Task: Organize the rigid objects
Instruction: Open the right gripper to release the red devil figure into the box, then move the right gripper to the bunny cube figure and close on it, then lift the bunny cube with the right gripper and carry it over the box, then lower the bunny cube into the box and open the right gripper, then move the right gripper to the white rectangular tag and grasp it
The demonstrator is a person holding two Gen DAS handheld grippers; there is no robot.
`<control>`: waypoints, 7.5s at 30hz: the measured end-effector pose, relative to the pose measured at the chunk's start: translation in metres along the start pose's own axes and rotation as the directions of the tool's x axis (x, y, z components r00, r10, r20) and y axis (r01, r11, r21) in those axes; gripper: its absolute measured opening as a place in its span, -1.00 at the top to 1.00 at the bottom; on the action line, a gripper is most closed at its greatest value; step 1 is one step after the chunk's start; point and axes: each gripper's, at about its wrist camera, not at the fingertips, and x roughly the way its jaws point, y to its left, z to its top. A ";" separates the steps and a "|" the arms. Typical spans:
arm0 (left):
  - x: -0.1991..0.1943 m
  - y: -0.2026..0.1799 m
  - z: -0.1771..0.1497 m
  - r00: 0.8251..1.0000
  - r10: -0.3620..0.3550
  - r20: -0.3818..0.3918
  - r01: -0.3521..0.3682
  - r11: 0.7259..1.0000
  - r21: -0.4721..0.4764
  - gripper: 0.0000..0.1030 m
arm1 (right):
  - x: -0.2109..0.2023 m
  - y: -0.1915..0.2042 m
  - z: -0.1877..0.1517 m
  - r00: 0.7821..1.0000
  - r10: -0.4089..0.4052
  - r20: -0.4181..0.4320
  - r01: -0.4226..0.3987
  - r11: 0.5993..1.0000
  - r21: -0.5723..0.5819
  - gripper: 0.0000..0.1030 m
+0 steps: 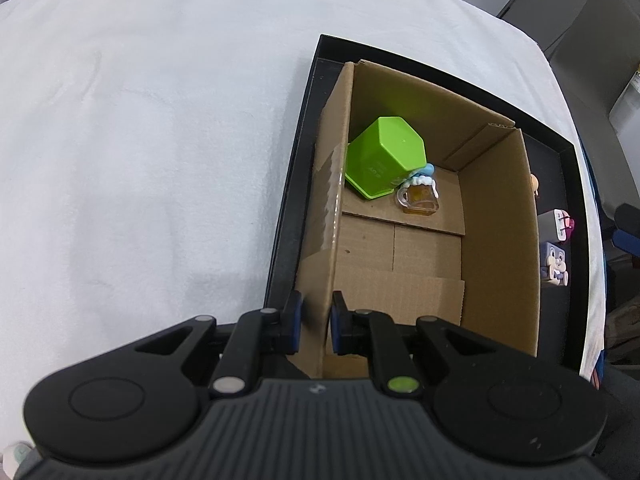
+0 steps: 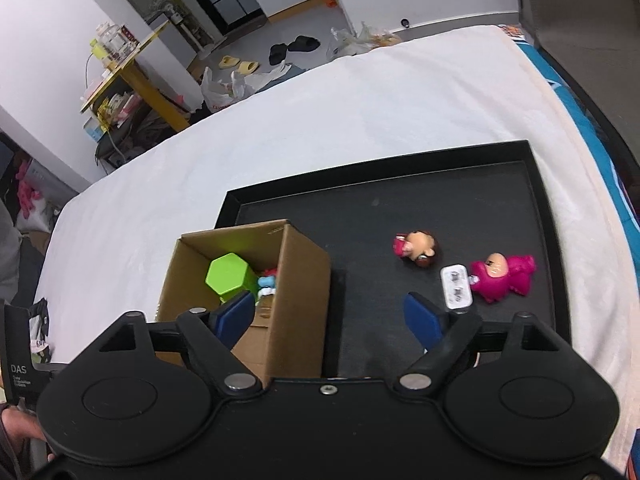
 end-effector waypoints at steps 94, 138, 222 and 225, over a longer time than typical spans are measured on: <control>-0.011 0.002 0.002 1.000 0.003 0.009 -0.003 1.000 0.002 0.78 | 0.005 -0.029 -0.014 0.998 -0.061 -0.009 0.062 0.996 0.069 0.15; -0.011 0.007 -0.010 0.997 -0.064 0.044 0.065 0.998 -0.002 0.81 | 0.075 0.113 -0.017 0.991 0.070 -0.116 -0.073 0.997 -0.022 0.14; 0.002 -0.010 -0.012 0.998 0.063 0.024 -0.063 0.998 0.002 0.81 | -0.015 -0.004 -0.016 0.996 0.055 0.074 -0.050 0.996 -0.070 -1.00; 0.001 -0.008 -0.013 0.998 0.059 0.024 -0.059 0.998 -0.003 0.81 | -0.016 -0.014 -0.016 0.995 0.060 0.076 -0.055 0.997 -0.060 -1.00</control>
